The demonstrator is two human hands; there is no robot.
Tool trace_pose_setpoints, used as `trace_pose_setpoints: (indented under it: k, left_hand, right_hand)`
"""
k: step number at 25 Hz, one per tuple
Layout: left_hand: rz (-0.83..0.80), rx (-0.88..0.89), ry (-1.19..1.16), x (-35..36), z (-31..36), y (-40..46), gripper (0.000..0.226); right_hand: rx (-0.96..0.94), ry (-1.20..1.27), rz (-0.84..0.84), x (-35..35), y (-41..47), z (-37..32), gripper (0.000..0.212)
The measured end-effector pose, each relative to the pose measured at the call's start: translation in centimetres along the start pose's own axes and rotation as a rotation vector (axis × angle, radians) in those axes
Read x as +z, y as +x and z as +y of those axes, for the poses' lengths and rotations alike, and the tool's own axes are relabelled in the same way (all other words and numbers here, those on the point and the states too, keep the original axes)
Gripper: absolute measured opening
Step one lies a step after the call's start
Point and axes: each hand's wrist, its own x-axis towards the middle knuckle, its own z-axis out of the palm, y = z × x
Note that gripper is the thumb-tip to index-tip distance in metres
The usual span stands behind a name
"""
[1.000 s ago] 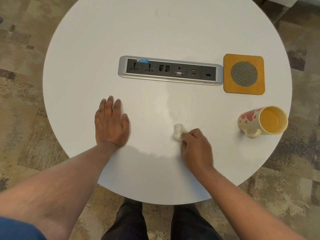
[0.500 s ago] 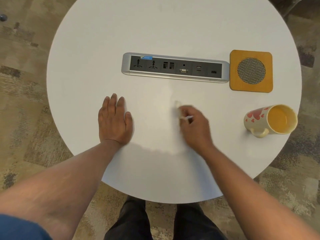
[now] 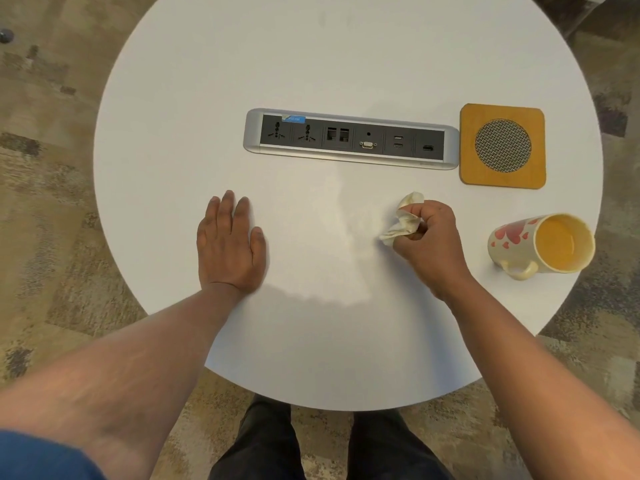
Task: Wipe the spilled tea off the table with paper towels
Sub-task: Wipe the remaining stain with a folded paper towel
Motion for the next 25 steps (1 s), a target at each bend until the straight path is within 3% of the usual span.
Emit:
trace_pose_setpoints:
  k: [4,8,12,13,16,20,25]
  left_hand:
    - [-0.001,-0.006,0.002,-0.1,0.1,0.0,0.059]
    - [0.007,0.0,-0.006,0.0,0.0,0.1,0.059]
    - [0.016,0.004,-0.011,0.1,-0.1,0.1,0.058]
    - [0.018,0.005,-0.012,0.1,-0.1,0.1,0.058]
    - [0.016,0.001,-0.013,0.1,-0.1,0.0,0.058]
    - [0.018,0.004,-0.019,0.0,0.1,0.0,0.058]
    - [0.009,0.002,-0.009,-0.2,0.0,0.0,0.058]
  right_hand:
    - [-0.106,-0.1,0.179,0.4,0.7,-0.7,0.009]
    - [-0.239,-0.217,0.224,1.6,3.1,-1.9,0.027]
    - [-0.242,-0.273,0.239,3.2,4.7,-3.4,0.009]
    - [-0.243,-0.265,0.231,3.5,4.7,-3.9,0.017]
    - [-0.309,-0.315,0.09,5.2,4.1,-5.2,0.04]
    - [-0.547,-0.385,-0.205,7.7,1.1,-5.3,0.038]
    - [-0.613,-0.466,-0.378,7.8,-3.1,-3.7,0.047]
